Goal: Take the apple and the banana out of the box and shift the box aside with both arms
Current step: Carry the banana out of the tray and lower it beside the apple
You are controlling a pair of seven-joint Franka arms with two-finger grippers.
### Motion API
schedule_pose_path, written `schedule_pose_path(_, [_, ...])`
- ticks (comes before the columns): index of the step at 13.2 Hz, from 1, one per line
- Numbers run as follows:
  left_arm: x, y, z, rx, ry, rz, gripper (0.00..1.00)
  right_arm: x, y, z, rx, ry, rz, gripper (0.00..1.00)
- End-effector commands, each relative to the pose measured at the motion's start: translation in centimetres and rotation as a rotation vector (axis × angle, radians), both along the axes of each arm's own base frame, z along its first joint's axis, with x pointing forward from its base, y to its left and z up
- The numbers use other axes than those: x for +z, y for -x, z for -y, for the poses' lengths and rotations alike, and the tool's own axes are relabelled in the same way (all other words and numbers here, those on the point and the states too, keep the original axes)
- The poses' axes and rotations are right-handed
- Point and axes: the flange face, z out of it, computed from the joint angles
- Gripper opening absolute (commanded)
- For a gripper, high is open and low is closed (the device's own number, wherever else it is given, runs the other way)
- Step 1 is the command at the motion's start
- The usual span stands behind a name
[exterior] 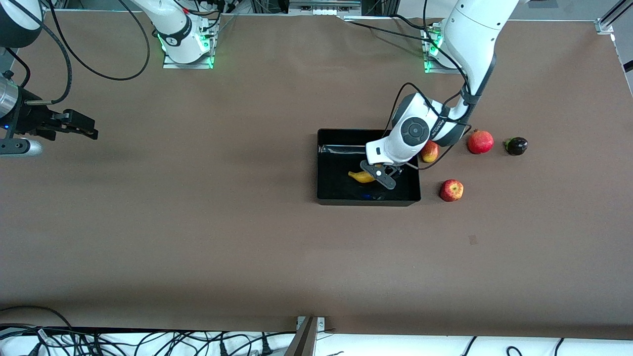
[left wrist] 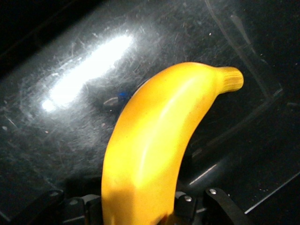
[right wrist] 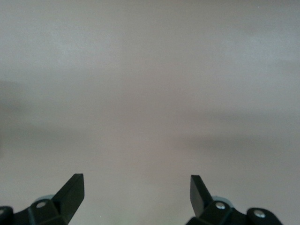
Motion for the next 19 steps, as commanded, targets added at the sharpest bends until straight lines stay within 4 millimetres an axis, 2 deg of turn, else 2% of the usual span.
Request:
schedule_pose_path(1, [4.6, -0.1, -0.2, 0.01, -0.017, -0.003, 0.0, 0.3, -0.3, 0.2, -0.012, -0.017, 0.005, 1.0])
schedule_pose_path(7, [15.3, -0.1, -1.9, 0.041, 0.004, -0.034, 0.0, 0.2, -0.3, 0.2, -0.012, -0.017, 0.002, 1.0])
schedule_pose_path(8, [17.0, -0.3, -3.1, 0.068, 0.019, -0.038, 0.0, 0.2, -0.3, 0.2, -0.012, -0.017, 0.003, 1.0])
schedule_pose_path(10, [19.2, -1.5, -6.9, 0.105, 0.024, -0.034, 0.0, 0.4, -0.3, 0.1, -0.012, -0.024, 0.008, 1.0])
schedule_pose_path(12, [19.7, -3.2, -12.0, 0.075, 0.036, -0.032, 0.0, 0.2, -0.4, -0.1, -0.014, -0.039, 0.005, 1.0])
schedule_pose_path(14, [19.2, -4.8, -17.6, -0.01, 0.061, -0.018, 0.0, 0.1, -0.5, -0.1, -0.014, -0.04, 0.005, 1.0])
schedule_pose_path(16, [18.3, -5.9, -23.1, -0.064, 0.076, -0.011, 0.0, 0.1, -0.5, 0.6, -0.024, -0.042, 0.005, 1.0])
schedule_pose_path(18, [17.2, -6.7, -27.6, -0.142, 0.093, -0.004, 0.0, 0.0, -0.4, 0.6, -0.025, -0.042, 0.001, 1.0])
schedule_pose_path(19, [15.9, -7.3, -30.3, -0.174, 0.11, -0.006, 0.0, -0.1, -0.5, 0.6, -0.025, -0.042, 0.001, 1.0])
